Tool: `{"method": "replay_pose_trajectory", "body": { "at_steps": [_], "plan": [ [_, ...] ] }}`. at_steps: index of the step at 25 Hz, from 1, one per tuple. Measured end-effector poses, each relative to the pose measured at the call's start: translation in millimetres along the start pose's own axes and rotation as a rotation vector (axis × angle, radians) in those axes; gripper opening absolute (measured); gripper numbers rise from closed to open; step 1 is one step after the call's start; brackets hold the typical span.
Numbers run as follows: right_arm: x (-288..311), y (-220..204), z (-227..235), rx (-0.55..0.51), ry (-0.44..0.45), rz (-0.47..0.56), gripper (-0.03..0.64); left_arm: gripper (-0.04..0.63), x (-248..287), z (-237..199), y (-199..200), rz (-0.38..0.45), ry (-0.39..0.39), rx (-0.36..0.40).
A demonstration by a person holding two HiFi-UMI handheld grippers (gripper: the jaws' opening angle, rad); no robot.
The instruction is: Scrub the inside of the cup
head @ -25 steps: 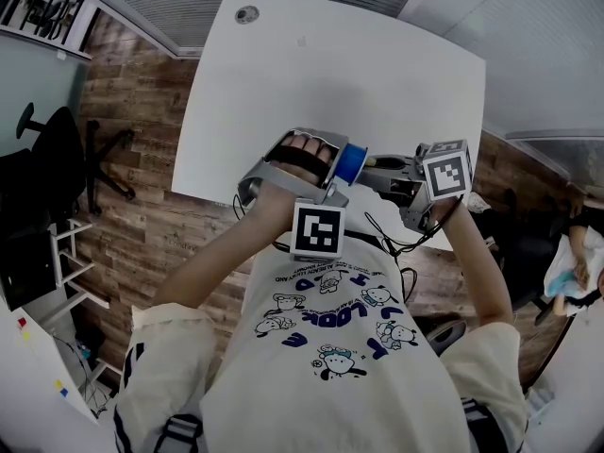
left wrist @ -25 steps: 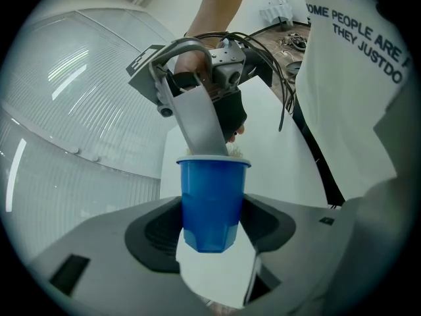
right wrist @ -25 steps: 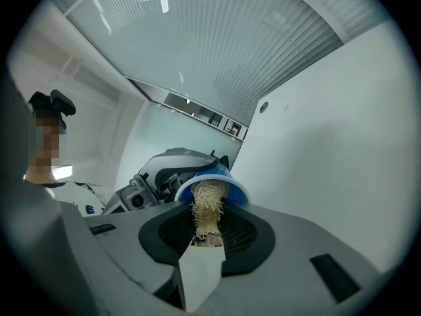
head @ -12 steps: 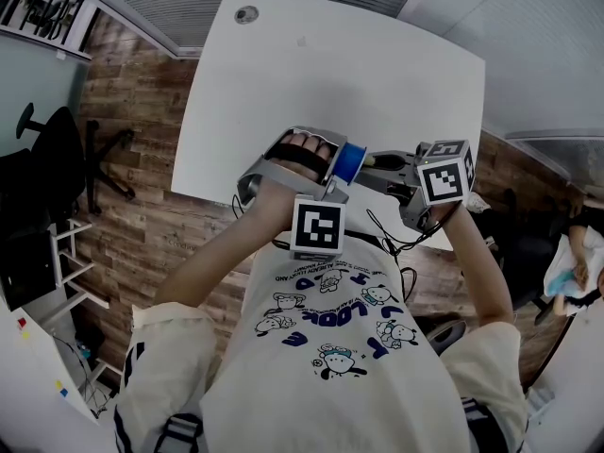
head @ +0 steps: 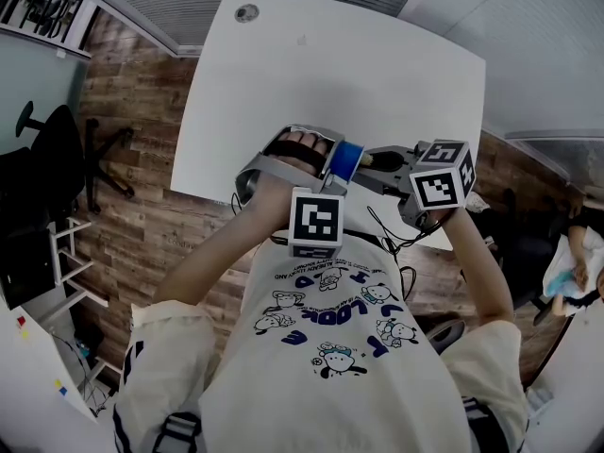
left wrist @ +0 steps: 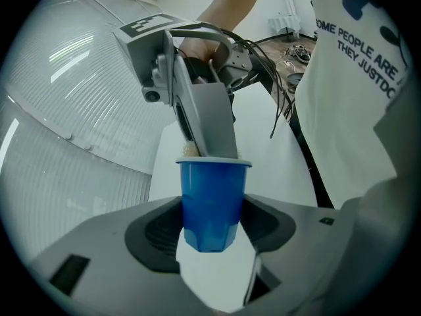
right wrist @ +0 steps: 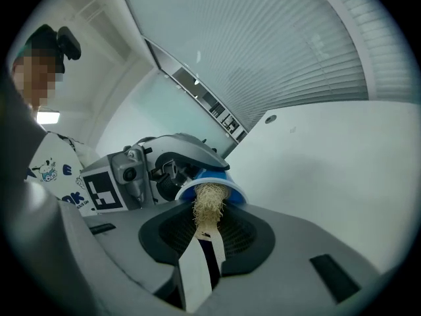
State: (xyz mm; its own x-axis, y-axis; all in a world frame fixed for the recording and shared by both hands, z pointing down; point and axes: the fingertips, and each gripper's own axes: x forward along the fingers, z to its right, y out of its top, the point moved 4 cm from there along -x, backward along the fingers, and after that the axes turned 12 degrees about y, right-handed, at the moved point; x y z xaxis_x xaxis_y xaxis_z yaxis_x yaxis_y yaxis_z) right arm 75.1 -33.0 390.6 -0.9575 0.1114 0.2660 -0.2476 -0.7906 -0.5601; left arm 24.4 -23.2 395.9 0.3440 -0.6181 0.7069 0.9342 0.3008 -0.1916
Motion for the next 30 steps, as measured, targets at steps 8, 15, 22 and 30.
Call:
{"method": "replay_pose_trajectory", "body": {
  "at_steps": [8,15,22,30],
  "plan": [
    [5,2,-2,-0.097,-0.057,-0.069,0.095,0.296,1,2,-4,-0.006,-0.029,-0.04],
    [9,1,-6,-0.19,-0.101,-0.133,0.095,0.297,0,5,-6,0.009,-0.086,-0.115],
    [14,-1,-8,-0.297,-0.147,-0.203,0.095,0.298,0,9,-8,0.015,-0.159,-0.191],
    [20,-9,-11,-0.472,-0.209,-0.337,0.095,0.298,1,18,-9,0.027,-0.248,-0.254]
  ]
}}
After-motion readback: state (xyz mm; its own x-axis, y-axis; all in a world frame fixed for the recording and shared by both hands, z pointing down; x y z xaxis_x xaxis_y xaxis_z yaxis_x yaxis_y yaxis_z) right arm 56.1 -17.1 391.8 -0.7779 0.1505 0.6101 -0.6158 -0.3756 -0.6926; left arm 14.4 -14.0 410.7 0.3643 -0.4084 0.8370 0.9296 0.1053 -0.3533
